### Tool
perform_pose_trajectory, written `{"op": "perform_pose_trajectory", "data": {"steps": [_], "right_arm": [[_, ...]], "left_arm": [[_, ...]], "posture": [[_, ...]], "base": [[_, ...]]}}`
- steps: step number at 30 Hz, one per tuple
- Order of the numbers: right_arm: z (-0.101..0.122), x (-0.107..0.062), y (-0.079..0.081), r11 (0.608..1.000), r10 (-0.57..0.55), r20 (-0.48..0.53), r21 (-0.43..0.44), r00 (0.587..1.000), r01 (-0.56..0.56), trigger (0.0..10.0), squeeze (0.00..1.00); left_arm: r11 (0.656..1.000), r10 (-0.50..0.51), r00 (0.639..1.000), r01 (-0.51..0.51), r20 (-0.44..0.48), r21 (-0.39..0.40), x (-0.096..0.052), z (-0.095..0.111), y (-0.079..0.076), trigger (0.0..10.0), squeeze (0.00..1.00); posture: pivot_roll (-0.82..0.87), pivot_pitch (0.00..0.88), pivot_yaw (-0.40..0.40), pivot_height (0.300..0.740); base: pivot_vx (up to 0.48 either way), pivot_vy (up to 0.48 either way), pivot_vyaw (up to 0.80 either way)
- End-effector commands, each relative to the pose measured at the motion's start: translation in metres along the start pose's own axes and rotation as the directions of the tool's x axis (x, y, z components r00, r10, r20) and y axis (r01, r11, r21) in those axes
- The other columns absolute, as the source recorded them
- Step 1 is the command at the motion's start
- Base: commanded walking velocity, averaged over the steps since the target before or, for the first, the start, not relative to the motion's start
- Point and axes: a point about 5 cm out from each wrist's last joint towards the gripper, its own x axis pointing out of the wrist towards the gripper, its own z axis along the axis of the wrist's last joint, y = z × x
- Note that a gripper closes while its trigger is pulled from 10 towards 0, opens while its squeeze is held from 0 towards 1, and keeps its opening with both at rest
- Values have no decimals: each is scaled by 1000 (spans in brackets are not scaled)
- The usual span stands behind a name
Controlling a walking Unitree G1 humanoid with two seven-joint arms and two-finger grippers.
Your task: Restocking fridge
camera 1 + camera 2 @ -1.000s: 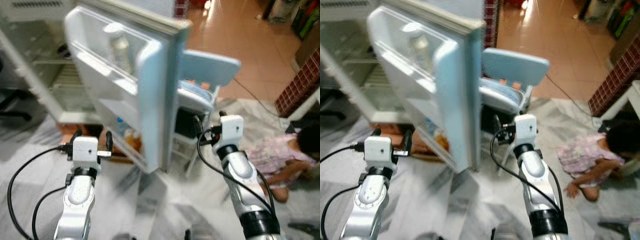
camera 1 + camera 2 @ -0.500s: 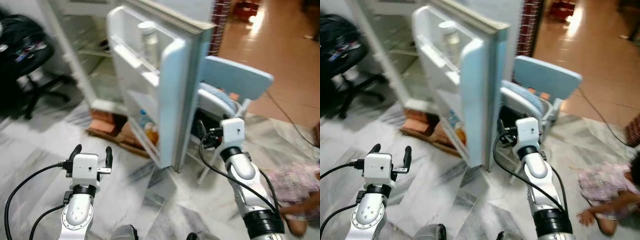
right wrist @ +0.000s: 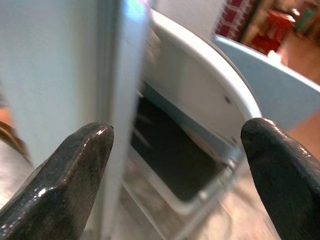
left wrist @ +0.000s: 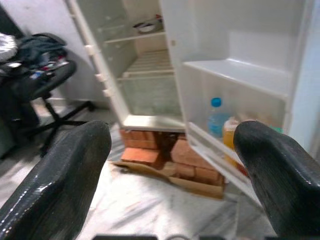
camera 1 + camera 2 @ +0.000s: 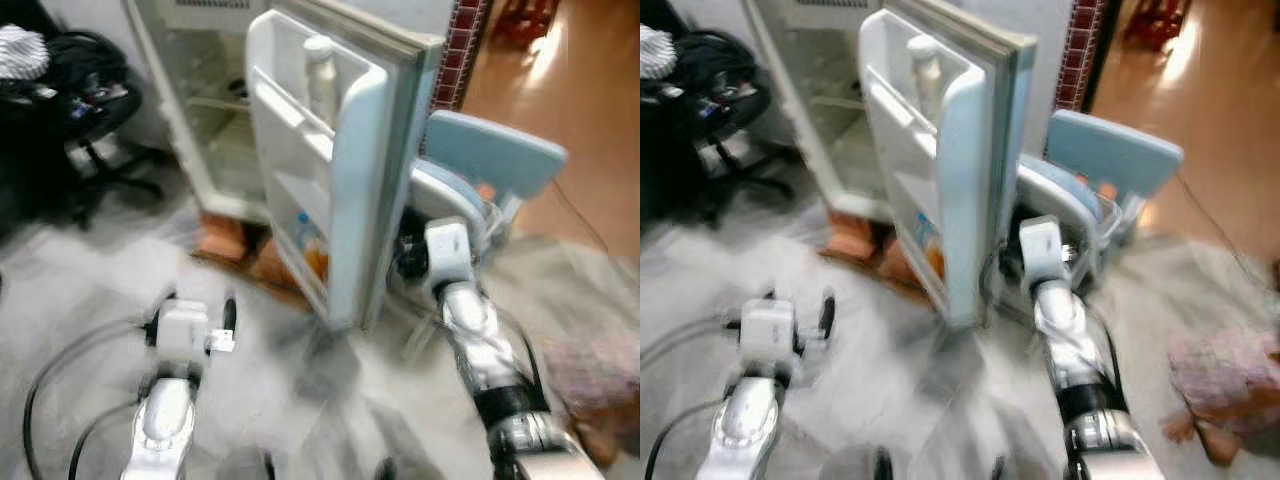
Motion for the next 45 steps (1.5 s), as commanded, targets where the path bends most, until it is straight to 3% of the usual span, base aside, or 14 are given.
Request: {"op": "perform_pose_trajectory", "data": {"steps": [1,7,18,27,32,35,45], "right_arm": [[11,10,-2,1000,-26,7,16,1000,26,10000,0],[26,20,-3,999,-25,47,45,999,23,10000,0],[21,10,-6,998,23,113,47,993,-29,10000,0],[1,-37,-5,985,112,152,115,982,-130,10000,0],[0,-47,-5,981,107,147,147,983,-129,10000,0],[0,-63,-10,977,112,149,164,982,-136,10000,0],[-7,-76,-13,973,139,127,170,982,-160,10000,0]], "left_arm": [[1000,-1,1000,1,-4,6,0,1,1,10000,0],[1000,9,1000,-9,15,3,0,5,6,10000,0],[999,32,999,-31,44,-18,-1,11,9,10000,0],[999,29,998,-27,59,-42,-5,13,12,10000,0],[999,26,998,-23,60,-44,-7,14,12,10000,0],[998,39,998,-37,50,-46,-15,12,18,10000,0],[998,49,998,-47,33,-50,-17,9,18,10000,0]], "posture": [[10,109,24,740],[27,106,16,740],[17,104,9,740],[-2,107,13,740],[-6,97,15,740],[-14,97,14,740],[-22,100,12,740]], "base": [[0,0,0],[0,0,0],[0,0,0],[127,0,0],[338,0,0],[346,0,0],[344,0,0]]}}
